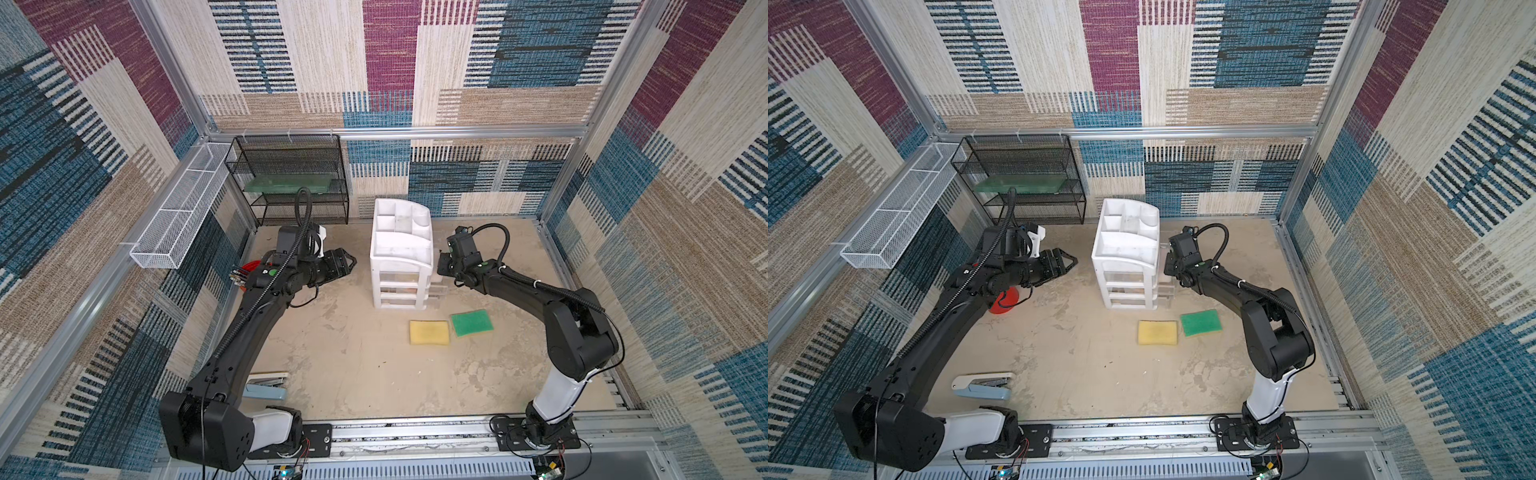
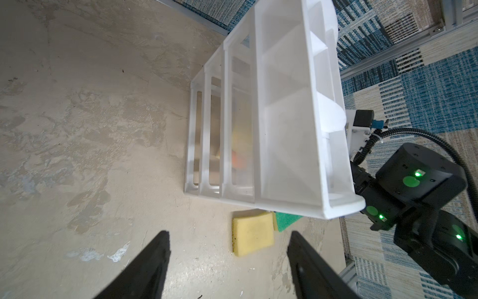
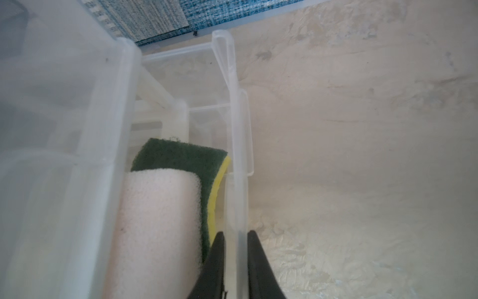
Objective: Take the sponge out of the drawer
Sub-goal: Open the drawer in the storage box.
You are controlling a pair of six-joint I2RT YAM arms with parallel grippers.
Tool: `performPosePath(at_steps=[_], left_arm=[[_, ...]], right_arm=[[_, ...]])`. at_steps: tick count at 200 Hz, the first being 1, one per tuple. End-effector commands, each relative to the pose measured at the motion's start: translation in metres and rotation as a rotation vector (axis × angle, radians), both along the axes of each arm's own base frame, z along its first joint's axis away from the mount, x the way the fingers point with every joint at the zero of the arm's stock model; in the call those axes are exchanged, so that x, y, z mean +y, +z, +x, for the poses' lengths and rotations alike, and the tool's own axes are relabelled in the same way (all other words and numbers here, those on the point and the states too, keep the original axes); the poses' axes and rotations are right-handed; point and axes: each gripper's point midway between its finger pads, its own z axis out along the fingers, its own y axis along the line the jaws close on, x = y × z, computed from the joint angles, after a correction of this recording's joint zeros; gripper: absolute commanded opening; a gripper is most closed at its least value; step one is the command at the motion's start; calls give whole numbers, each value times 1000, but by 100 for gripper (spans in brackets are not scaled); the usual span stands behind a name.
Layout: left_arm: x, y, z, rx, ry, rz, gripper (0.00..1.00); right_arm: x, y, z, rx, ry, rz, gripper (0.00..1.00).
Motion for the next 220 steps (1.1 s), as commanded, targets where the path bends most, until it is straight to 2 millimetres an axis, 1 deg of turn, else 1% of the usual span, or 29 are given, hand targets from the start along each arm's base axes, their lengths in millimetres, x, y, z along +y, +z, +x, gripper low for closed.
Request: performPosePath(at_steps=[1,21,65,85,96,130,143,160,177,194,220], left_arm=[[-4,8,1,-39,-37,-2,75],[-3,9,1,-45,-32,2,75],[0,10,1,-54,-21,17,75],[3,10,3,-57,-8,31,75],[5,10,3,-61,-2,40,75],[15,10,9,-69,33,70,74],[20,7,12,-58,56,88,73],[28,2,17,-46,82,121,71],[31,-3,20,-29,93,143,69],[32,-6,22,-18,98,155,68],[35,-7,24,-14,109,168,67]], right_arm=[[18,15,12,-59,47,34,16],[35,21,18,-68,81,18,15],[73,19,23,-65,142,-3,15],[87,17,22,-61,163,-6,15],[91,16,21,-55,168,-8,15],[91,15,20,-51,163,-11,15],[90,15,20,-52,155,-16,15],[88,20,20,-60,150,-21,15],[85,26,22,-72,144,-25,15],[79,28,24,-77,130,-33,15],[61,30,28,-79,98,-40,15]])
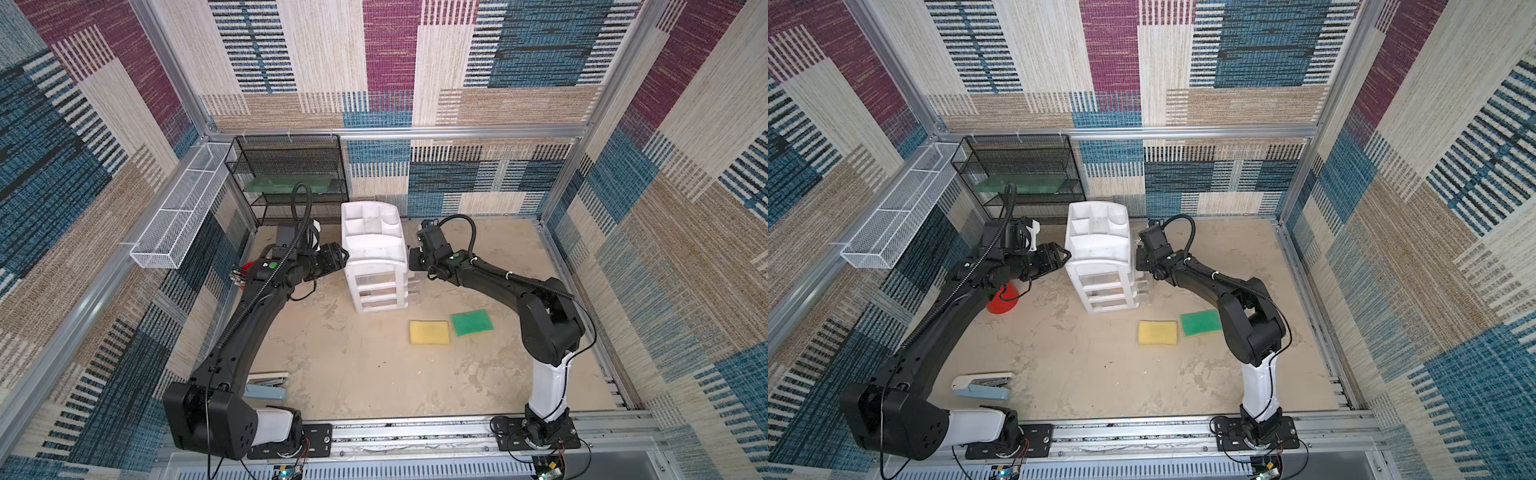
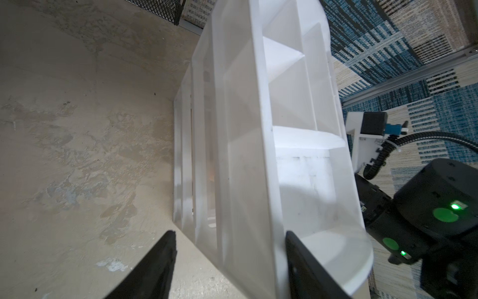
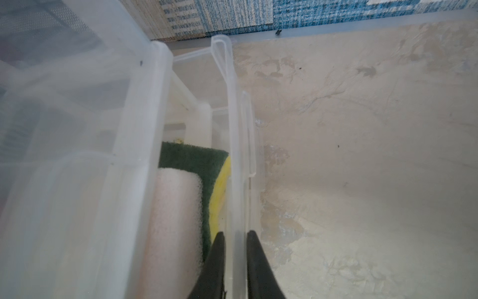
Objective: Take the sponge out of the drawer
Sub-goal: Open the drawer in the storage box.
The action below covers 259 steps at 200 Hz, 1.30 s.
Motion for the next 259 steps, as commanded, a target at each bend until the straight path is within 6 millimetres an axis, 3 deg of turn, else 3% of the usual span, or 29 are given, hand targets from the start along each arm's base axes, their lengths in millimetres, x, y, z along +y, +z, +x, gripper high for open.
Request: performPosePath(at_steps=[1,69,115,154,179,200,226,259], left_arm=[[11,-6,0,4,8,82,66],[6,-8,0,16,-9,60,67],[-1,-5,1,7,-38,36,68],[-7,1,0,-15,-69,-1,70],[-5,10,-3,-41,-66,-16,71],[-1,20,-6,-71,-55,-27,72],[2,28,-11,-98,-47,-36,73],[-1,28,-13,-93,-60,-64,73]], right_arm=[[-16,15,9,-50,-50,-6,15],[-72,2,10,-28,-145,1,15],[-81,1,11,-26,-143,14,17],[-75,8,13,-33,-135,12,33],[-84,27,12,-71,-171,6,49],[-91,50,8,-121,-197,5,55],[-71,76,-7,-180,-138,0,58],[-29,66,-24,-156,-38,-96,58]])
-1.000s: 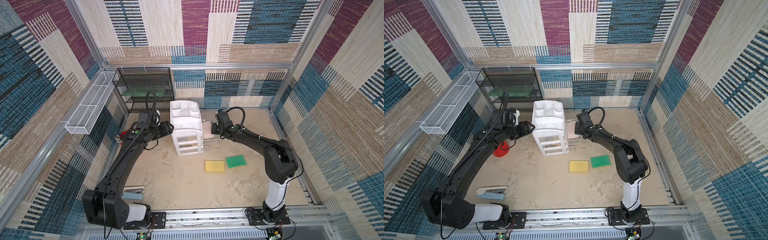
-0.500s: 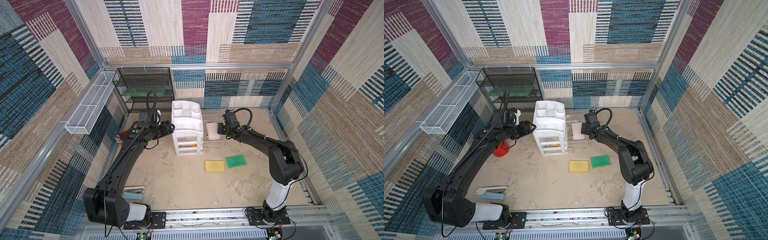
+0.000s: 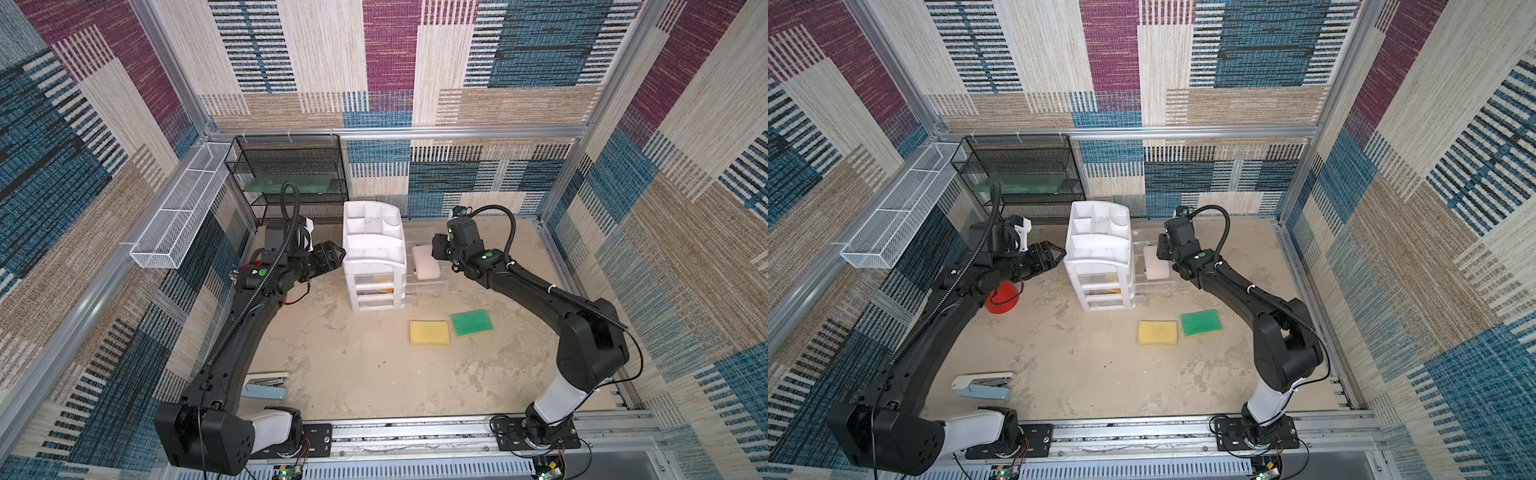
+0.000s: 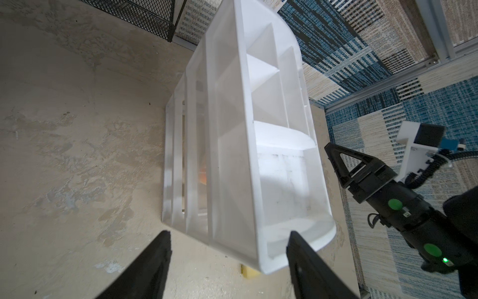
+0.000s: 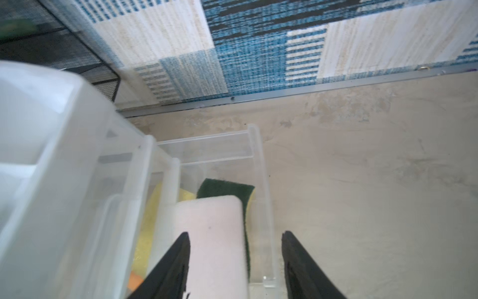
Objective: Take the sponge out of the drawer
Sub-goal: Open the drawer in the storage box, then pick up the sponge from the drawer.
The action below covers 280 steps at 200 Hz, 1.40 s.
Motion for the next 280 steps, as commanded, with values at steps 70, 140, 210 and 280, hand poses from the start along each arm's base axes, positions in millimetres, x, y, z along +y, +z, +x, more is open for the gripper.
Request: performPosePath(at_steps=[70,140,210,280], left_arm=[[-8,8,-4,-30,-48,-33,73],[-7,11,-8,-41,-42,-35,73],[-6,10,-6,-36,-39,-38,73],[-2,23,-10,-70,-41,-60,74]], right_arm=[[45,-43,-12,58,17,-232,57],[40,-75,-9,119,-29,-306,54],[46,-81,-9,135,-2,-278,18],[44,-15,-19,-12,46,-183,11]])
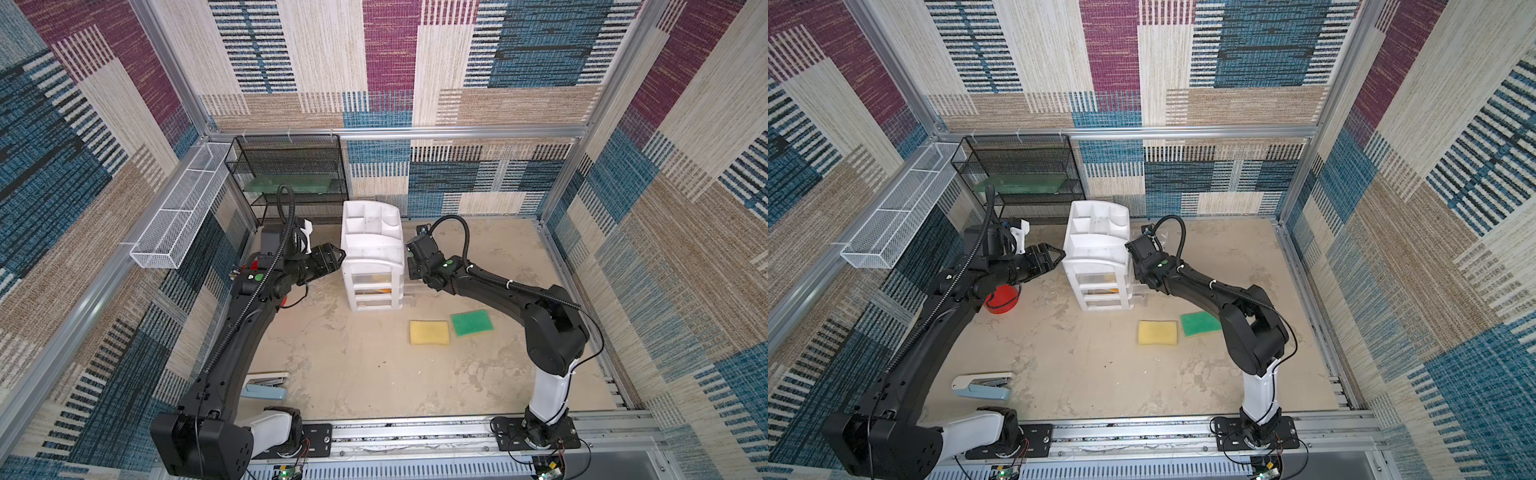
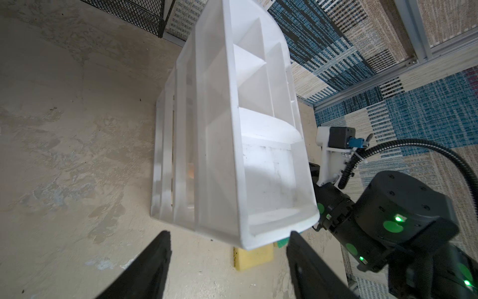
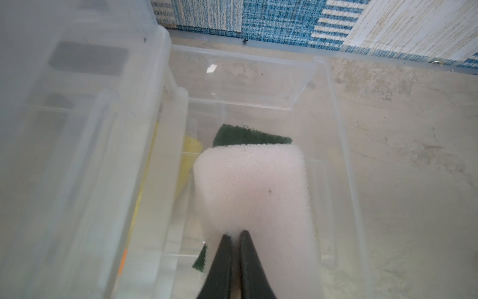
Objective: Take the sponge out of the drawer
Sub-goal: Pick up the sponge from the drawer.
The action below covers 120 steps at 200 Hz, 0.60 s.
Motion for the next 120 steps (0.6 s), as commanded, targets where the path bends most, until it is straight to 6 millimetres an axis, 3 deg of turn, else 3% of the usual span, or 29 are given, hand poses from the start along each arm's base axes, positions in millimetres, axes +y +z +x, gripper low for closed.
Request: performPosePath(at_steps=[1,31,48,91,120], left_arm=[[-2,15,-1,-52,-27,-23,74],[-7,32,-7,-93,-74,-92,75],[-20,45,-14,-110,-162,-177,76],[-40,67,-30,-119,-300,-290,76],[-45,73,-38,-126,-335,-336,79]], right_arm=[[5,38,0,-100,39,55,11],[-4,82,-13,-200,88,57,11],[-4,108,-27,-268,159,48,11],[27,175,-98,-472,455,37,12],[53,194,-141,-540,698,39,13]])
